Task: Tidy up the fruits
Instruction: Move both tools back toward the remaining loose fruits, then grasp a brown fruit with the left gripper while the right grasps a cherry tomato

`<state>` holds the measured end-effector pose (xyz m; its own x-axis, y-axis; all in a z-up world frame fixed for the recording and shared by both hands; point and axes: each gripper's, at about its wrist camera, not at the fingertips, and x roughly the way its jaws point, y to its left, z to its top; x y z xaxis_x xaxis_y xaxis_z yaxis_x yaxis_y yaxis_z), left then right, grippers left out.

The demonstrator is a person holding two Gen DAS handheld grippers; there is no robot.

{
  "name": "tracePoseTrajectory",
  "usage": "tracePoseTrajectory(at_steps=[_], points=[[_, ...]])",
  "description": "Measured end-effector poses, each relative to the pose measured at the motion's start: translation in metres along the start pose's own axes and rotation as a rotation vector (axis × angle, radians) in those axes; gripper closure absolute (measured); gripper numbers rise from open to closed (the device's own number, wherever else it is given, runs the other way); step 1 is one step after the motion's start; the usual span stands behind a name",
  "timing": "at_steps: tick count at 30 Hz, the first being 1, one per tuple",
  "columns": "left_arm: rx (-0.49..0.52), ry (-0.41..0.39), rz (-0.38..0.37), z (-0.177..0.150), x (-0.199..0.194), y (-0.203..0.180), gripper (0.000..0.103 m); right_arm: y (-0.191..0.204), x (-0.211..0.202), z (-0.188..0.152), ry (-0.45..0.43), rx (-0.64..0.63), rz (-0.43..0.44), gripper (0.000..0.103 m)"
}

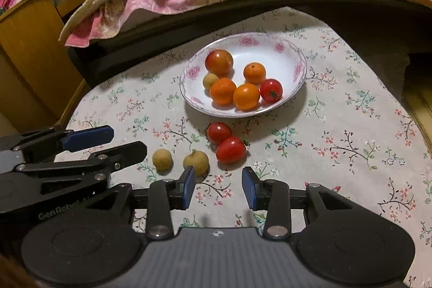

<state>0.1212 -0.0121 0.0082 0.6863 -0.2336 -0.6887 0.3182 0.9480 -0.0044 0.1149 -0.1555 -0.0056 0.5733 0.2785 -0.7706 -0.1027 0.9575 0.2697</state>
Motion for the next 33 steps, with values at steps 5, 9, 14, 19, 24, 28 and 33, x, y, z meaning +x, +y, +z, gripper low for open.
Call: tracePoseTrajectory(at_steps=[5,9,14,19,24,28,33], points=[[-0.002,0.044,-0.01,-0.007,0.015,0.003,0.046,-0.012,0.01,0.001,0.026,0.019,-0.012,0.062],[0.016,0.082,-0.008,-0.011,0.032,0.003,0.046,-0.018,0.017,0.005,0.041,0.029,-0.016,0.062],[0.014,0.1,-0.013,-0.011,0.048,0.001,0.047,-0.016,0.027,0.005,0.06,0.005,-0.008,0.062],[0.026,0.113,0.007,-0.015,0.056,-0.001,0.049,-0.019,0.031,0.005,0.063,-0.011,-0.027,0.062],[0.018,0.12,0.019,-0.015,0.059,0.0,0.052,-0.023,0.03,0.007,0.05,-0.003,-0.022,0.062],[0.018,0.133,0.022,-0.017,0.062,0.001,0.062,-0.02,0.033,0.006,0.048,-0.021,-0.007,0.062],[0.024,0.133,0.022,-0.018,0.063,0.0,0.067,-0.013,0.04,0.01,0.04,-0.062,0.002,0.062]])
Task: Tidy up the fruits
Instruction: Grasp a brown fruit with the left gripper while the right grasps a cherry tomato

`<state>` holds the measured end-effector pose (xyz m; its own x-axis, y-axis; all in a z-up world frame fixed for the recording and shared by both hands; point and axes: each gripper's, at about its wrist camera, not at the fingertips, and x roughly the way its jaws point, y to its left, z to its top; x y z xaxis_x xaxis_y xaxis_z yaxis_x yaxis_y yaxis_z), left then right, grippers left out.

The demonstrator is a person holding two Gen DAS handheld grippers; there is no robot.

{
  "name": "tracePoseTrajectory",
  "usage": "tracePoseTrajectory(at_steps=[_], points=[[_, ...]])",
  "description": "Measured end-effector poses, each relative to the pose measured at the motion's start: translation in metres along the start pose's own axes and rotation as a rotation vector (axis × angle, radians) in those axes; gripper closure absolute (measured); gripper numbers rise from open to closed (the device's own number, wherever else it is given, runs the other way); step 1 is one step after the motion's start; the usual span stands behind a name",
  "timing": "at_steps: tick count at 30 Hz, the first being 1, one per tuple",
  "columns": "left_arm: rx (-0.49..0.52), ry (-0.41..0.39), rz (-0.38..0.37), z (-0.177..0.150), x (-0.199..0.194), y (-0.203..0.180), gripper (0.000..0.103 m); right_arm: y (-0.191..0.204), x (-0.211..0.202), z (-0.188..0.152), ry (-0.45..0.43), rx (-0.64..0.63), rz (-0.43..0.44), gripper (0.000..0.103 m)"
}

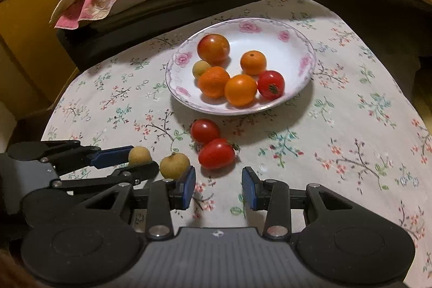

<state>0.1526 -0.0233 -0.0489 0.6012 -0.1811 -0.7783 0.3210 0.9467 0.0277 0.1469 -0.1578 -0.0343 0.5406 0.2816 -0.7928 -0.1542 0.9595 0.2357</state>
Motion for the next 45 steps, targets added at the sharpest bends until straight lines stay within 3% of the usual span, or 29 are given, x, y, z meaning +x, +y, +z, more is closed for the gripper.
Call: tracePoseTrajectory(at_steps=[11,25,33,39,45], points=[[-0.003,-0.001,-0.003,0.002,0.002,0.0,0.07,0.005,0.022,0.008,0.007,-0.069,-0.013,0.062],[-0.004,0.004,-0.016,0.002,-0.001,0.002,0.071,0.008,0.018,0.009,0.019,-0.089,-0.014,0.067],[0.011,-0.003,-0.047,0.004,-0.01,-0.003,0.071,0.008,-0.007,-0.005,0.011,-0.098,0.016,0.067],[0.049,0.013,-0.056,-0.008,-0.019,-0.01,0.07,0.01,-0.002,-0.023,0.059,-0.143,-0.006,0.067],[0.081,0.029,-0.064,-0.018,-0.016,-0.014,0.067,0.013,-0.001,-0.024,0.053,-0.159,-0.016,0.067]])
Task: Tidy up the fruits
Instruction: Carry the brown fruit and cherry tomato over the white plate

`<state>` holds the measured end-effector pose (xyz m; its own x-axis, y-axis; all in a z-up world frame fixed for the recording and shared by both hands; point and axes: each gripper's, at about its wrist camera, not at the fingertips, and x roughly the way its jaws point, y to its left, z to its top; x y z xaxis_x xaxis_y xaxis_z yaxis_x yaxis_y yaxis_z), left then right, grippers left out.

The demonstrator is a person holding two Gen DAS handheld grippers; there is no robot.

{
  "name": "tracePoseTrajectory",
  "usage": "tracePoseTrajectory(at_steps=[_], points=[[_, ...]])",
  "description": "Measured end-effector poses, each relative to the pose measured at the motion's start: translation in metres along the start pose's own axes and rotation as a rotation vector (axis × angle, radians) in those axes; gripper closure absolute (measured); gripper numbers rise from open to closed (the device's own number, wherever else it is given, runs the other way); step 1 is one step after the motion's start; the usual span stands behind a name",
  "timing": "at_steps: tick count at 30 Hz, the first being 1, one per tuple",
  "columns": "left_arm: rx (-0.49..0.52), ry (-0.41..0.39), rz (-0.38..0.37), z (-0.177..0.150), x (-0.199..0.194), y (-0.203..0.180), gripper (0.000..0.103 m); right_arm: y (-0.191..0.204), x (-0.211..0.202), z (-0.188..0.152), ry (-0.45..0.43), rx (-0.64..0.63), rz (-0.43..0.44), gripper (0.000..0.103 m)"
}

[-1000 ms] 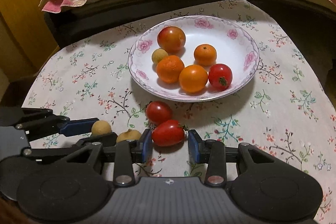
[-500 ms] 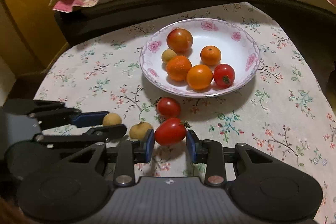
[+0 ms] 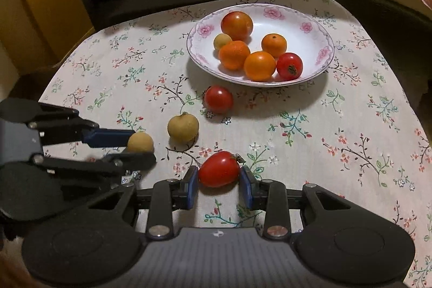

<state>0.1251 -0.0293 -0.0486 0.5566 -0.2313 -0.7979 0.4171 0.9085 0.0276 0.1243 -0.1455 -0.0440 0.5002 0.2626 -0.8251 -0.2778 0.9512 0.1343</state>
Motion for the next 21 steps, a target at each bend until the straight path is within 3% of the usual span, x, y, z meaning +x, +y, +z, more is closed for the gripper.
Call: tracePoseTrajectory(at_steps=[10,14,21], points=[[0.009,-0.011,0.004,-0.002,0.0,-0.001,0.064,-0.001,-0.002,-0.002,0.004,-0.013,0.005,0.067],[0.015,-0.01,0.007,-0.001,-0.001,-0.003,0.071,-0.001,-0.004,-0.004,0.003,-0.016,0.015,0.067],[-0.008,-0.025,-0.008,0.006,-0.004,-0.002,0.071,-0.009,-0.016,0.005,-0.039,0.021,0.03,0.067]])
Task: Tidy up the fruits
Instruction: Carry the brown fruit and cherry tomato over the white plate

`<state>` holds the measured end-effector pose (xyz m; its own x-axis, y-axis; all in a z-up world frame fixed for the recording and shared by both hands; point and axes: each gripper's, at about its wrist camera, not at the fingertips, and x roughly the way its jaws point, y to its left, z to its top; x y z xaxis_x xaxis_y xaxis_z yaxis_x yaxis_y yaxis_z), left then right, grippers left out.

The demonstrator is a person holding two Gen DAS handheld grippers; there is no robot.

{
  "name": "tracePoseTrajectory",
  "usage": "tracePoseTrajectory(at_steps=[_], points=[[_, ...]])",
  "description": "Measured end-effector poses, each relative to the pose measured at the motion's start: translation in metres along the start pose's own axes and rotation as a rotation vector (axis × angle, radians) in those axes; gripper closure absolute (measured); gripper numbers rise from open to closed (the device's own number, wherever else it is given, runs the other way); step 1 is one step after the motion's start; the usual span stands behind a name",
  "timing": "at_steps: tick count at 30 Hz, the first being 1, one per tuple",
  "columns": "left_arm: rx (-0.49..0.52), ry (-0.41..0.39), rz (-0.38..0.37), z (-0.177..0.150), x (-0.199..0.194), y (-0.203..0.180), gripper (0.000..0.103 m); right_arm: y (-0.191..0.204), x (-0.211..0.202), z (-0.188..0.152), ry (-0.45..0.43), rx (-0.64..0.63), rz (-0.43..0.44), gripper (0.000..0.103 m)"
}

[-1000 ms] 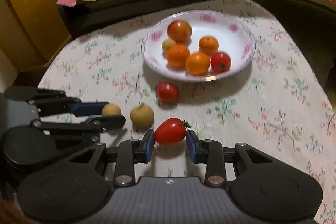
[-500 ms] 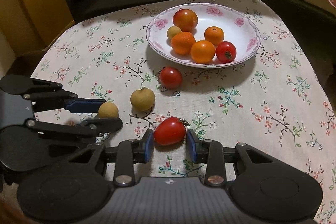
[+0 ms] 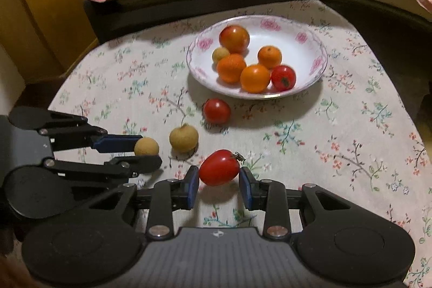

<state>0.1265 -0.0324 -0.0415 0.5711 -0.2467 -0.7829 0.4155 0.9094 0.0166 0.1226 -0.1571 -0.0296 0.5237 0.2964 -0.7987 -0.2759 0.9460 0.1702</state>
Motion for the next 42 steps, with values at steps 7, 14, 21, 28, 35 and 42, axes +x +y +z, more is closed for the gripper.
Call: tracePoseTrajectory(at_steps=[7,14,21,28,35,42], points=[[-0.019,-0.051,0.006,0.018,-0.007,0.0,0.071,-0.004,-0.002,0.01,-0.025,0.021,0.001,0.067],[-0.04,-0.091,0.012,0.037,-0.008,0.004,0.071,-0.013,-0.001,0.028,-0.066,0.054,-0.006,0.067],[-0.041,-0.11,0.021,0.05,-0.004,0.005,0.071,-0.019,-0.002,0.038,-0.092,0.077,-0.027,0.067],[-0.046,-0.125,0.031,0.063,0.004,0.009,0.073,-0.027,0.005,0.053,-0.112,0.086,-0.043,0.067],[-0.049,-0.139,0.037,0.079,0.02,0.012,0.072,-0.042,0.016,0.07,-0.133,0.097,-0.079,0.067],[-0.052,-0.155,0.031,0.089,0.033,0.011,0.072,-0.055,0.026,0.084,-0.153,0.104,-0.111,0.067]])
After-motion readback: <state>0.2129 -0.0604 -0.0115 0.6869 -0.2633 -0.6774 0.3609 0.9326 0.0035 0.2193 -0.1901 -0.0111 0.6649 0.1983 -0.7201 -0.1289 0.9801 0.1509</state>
